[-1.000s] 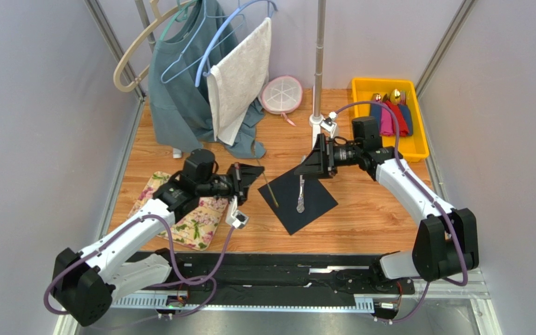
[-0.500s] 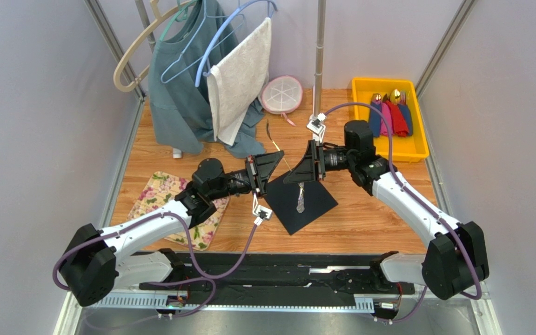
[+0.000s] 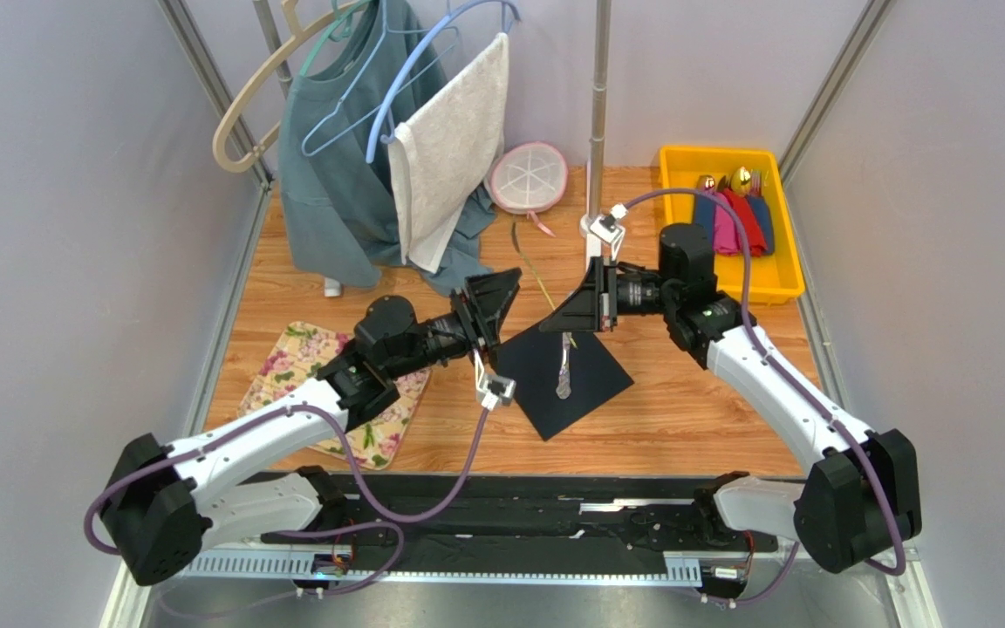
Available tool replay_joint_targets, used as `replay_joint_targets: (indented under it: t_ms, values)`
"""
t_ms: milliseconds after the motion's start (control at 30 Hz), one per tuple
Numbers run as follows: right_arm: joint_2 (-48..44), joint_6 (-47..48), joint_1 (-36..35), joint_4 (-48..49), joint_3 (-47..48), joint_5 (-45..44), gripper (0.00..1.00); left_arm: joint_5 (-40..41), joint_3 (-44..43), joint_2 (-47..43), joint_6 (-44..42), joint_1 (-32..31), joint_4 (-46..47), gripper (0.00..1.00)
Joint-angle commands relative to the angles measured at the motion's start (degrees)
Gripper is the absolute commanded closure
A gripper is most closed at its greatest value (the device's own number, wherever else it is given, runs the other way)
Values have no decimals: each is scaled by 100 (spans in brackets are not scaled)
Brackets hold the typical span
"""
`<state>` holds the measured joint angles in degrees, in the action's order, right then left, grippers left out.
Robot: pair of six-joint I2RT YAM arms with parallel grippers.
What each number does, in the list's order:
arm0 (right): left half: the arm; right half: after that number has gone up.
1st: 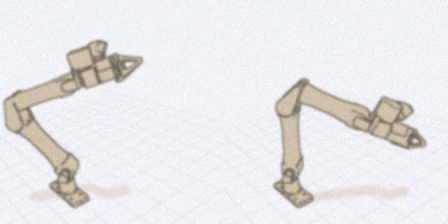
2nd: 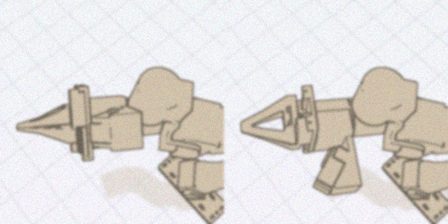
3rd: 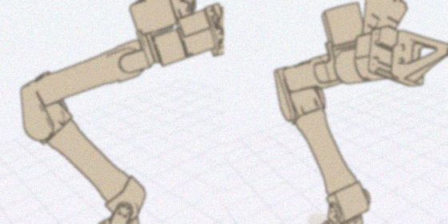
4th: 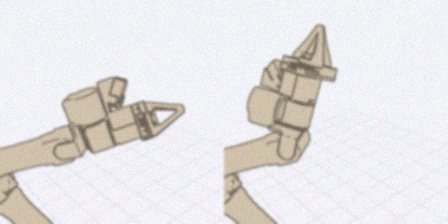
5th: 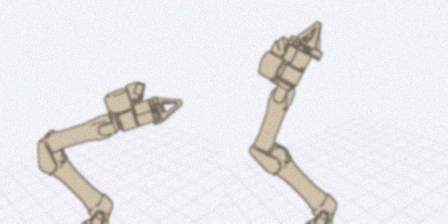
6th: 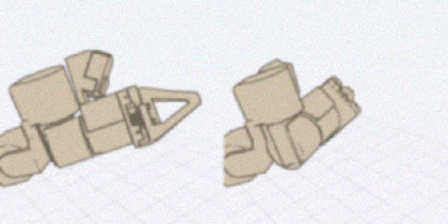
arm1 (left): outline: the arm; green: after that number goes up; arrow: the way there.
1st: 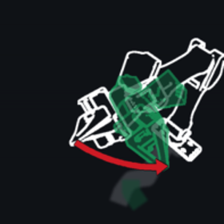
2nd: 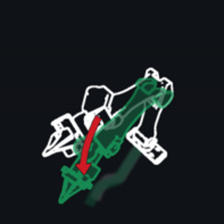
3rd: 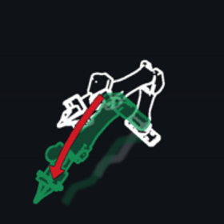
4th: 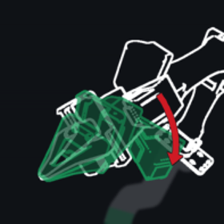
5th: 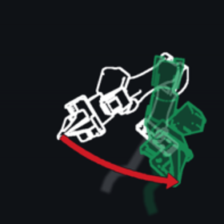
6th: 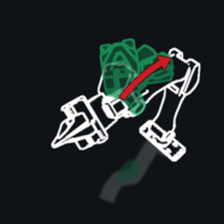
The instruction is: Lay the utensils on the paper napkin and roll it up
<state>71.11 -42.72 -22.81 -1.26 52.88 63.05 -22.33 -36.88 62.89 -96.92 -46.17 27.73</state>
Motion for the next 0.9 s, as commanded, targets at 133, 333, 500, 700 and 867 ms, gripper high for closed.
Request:
replay_joint_targets:
  t_ms: [133,333,500,700,867]
  values:
    - [-633,1168,541,-1394,863,-2250,100,1748,-2962,-490,5329,-6,-3842,46]
    - [-1186,1625,181,-1544,838,-3956,100,1127,-5064,695,10779,1074,-5567,53]
    - [-1530,2276,-749,-1632,724,-5889,100,-118,-4682,918,12651,1128,-4607,64]
    - [-1442,1996,-1094,-1702,653,-6936,100,-247,-4206,1260,13699,654,-3637,66]
    - [-1372,1987,-1278,-1676,671,-7342,100,17,-4072,1532,14210,434,-3019,66]
